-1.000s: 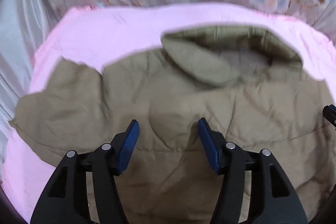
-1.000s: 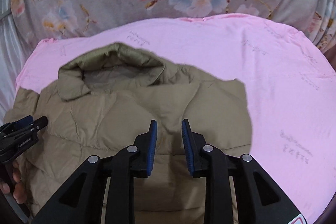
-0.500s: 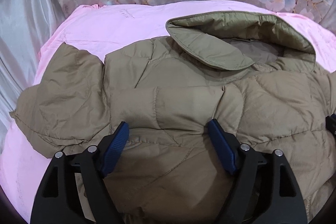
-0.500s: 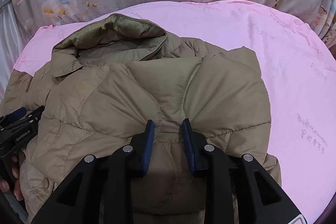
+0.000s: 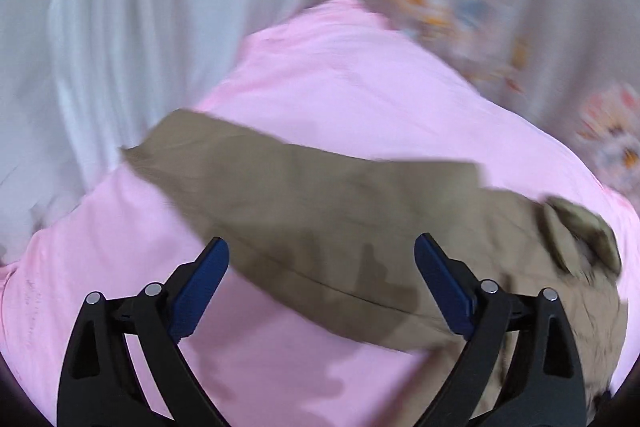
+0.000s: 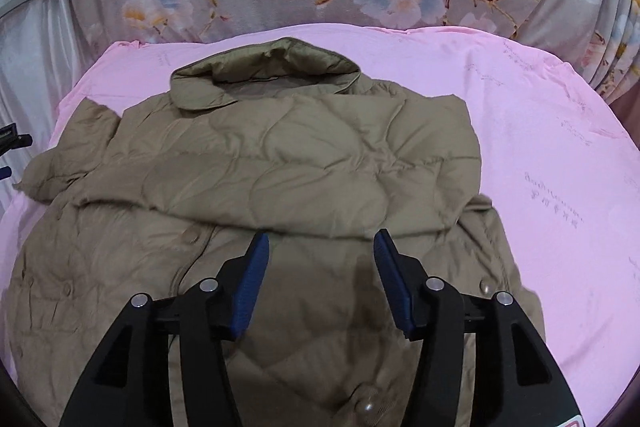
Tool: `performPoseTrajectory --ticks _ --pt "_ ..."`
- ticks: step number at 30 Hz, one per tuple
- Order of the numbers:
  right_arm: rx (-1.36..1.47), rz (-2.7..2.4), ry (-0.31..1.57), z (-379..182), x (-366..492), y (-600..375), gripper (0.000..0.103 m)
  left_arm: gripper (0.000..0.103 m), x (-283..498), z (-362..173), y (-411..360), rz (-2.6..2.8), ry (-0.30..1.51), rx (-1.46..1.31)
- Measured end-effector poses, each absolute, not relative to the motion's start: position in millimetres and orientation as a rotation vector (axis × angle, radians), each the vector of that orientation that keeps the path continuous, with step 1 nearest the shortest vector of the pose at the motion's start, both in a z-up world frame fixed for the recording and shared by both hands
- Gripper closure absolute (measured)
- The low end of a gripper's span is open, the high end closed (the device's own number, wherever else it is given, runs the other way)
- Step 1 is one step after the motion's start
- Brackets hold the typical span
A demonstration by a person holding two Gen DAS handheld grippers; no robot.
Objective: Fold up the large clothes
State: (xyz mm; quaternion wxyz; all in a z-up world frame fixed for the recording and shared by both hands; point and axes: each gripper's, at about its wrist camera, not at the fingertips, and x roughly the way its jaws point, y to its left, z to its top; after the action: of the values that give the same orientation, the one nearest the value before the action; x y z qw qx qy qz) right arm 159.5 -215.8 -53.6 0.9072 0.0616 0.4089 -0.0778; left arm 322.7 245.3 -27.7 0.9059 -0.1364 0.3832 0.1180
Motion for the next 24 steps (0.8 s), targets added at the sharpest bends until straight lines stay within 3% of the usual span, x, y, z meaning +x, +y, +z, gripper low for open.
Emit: performPoseTrajectory --ticks 5,9,13,15,17,24 --pt "0.135 -0.173 0.856 -62 139 -203 0.039 0.013 345 -51 349 0.407 0.828 -0.488" --pt "0.144 -0.191 0.876 -72 140 -203 0.037 0.025 360 -78 385 0.362 0.872 -0.657" --pt "0.134 -0.204 0.879 -75 141 -201 0.035 0.048 363 -96 388 0.322 0.865 -0.768" --pt "0.133 -0.208 0.880 -76 142 -201 0.034 0.084 365 -93 380 0.325 0.864 -0.719" --pt "0.136 -0.211 0.882 -77 142 -202 0.033 0.094 364 -86 378 0.316 0.850 -0.702" --pt "0.141 -0.225 0.883 -79 144 -201 0.031 0.099 347 3 319 0.178 0.702 -0.531"
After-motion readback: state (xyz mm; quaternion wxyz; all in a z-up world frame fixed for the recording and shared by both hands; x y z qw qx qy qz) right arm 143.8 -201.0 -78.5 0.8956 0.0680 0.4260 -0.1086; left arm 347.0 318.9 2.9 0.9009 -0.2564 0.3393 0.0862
